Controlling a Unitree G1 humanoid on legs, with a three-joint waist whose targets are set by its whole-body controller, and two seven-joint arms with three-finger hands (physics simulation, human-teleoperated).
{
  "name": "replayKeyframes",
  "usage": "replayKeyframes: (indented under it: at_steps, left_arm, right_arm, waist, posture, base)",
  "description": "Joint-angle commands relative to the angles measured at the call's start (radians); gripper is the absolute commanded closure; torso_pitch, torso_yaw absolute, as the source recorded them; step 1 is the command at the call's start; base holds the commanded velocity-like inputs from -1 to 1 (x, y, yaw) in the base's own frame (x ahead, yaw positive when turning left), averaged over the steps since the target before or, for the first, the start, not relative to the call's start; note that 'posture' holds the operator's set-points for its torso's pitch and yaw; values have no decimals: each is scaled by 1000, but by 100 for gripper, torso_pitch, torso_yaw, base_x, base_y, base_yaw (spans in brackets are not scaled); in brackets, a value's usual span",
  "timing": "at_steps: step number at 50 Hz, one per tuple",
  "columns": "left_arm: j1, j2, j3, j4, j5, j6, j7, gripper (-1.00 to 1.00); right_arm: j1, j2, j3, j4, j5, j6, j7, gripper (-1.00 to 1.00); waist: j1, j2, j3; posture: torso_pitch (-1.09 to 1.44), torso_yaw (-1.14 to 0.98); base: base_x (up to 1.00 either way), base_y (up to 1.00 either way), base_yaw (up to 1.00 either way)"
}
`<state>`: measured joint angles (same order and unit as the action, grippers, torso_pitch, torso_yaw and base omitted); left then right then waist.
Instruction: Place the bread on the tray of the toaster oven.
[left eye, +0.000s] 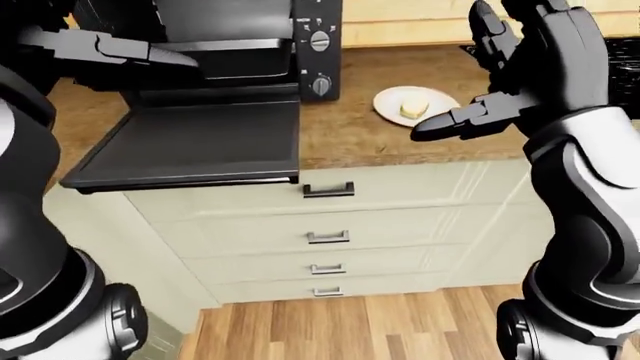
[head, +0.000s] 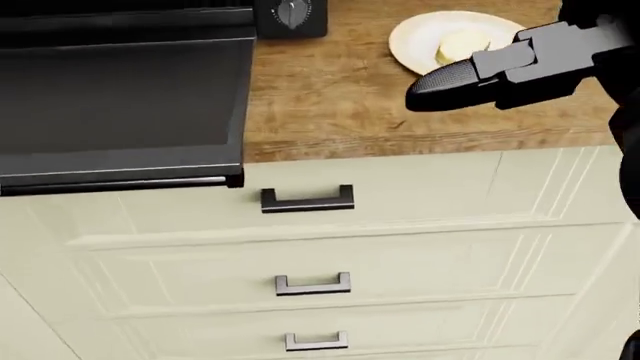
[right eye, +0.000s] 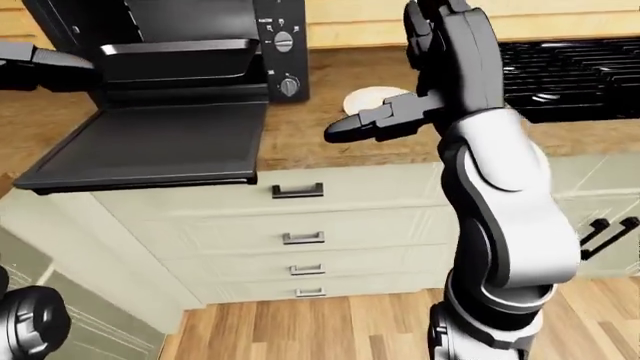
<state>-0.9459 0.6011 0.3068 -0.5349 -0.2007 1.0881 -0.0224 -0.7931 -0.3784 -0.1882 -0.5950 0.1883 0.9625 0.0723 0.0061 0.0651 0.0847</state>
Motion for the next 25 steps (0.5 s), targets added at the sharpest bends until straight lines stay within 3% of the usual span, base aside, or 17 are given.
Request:
replayKeyframes:
  at_steps: [1, 7, 8, 10, 11, 13, 16, 20, 21, 23, 24, 25]
  left_arm:
    - [-46, 17, 5, -25, -6, -32, 9, -100]
    - [-40, 39, 22, -39, -29, -22, 18, -100]
    - [-44, 44, 26, -44, -35, -13, 20, -100]
    - [-47, 53, 32, -50, -46, -5, 23, -100]
    - [-49, 62, 36, -50, -52, -3, 23, -100]
    - [-50, 70, 37, -54, -60, 1, 30, -100]
    - [-42, 77, 44, -65, -74, 5, 38, -100]
    - [-35, 95, 58, -74, -93, 13, 47, -100]
    - [-38, 100, 61, -76, -99, 18, 50, -100]
    - [-35, 103, 60, -77, -109, 16, 56, -100]
    - [-36, 105, 60, -78, -113, 16, 60, -100]
    - [-35, 107, 58, -79, -117, 16, 63, -100]
  right_arm:
    - [-43, -20, -30, -29, -12, -37, -11, -100]
    - [-49, -22, -41, -46, -4, -26, -17, -100]
    - [-50, -24, -39, -48, -4, -21, -19, -100]
    - [-51, -26, -36, -49, -4, -17, -20, -100]
    - [-54, -26, -35, -44, -5, -18, -21, -100]
    - [-57, -22, -28, -46, -5, -18, -23, -100]
    - [-44, -18, -21, -43, -14, -28, -23, -100]
    - [-43, -9, -17, -40, -21, -31, -21, -100]
    - [-44, -8, -18, -40, -21, -30, -20, -100]
    - [-41, -9, -18, -38, -26, -35, -16, -100]
    - [-42, -7, -21, -41, -25, -32, -16, -100]
    - [-40, -11, -17, -44, -29, -30, -13, -100]
  waist:
    - [-8, 7, -45]
    - [-10, -41, -5]
    - [-9, -59, -8]
    - [-12, -119, -27]
    - [-2, -87, -27]
    - [-7, -91, -31]
    - [-12, -106, -19]
    - [-11, -86, -4]
    - [-15, -73, -4]
    - [-23, -22, -21]
    - [-21, -43, -14]
    - [-18, -48, -18]
  posture:
    - [0, 0]
    - [0, 0]
    - [0, 0]
    - [0, 0]
    - [0, 0]
    - [0, 0]
    - [0, 0]
    - [0, 0]
    - [0, 0]
    - [0, 0]
    - [0, 0]
    - [0, 0]
  base:
    - [30, 0, 0]
    - [3, 0, 0]
    - [0, 0, 0]
    - [0, 0, 0]
    - [0, 0, 0]
    - [0, 0, 0]
    - [0, 0, 0]
    - [0, 0, 0]
    - [0, 0, 0]
    - [0, 0, 0]
    - [0, 0, 0]
    - [0, 0, 0]
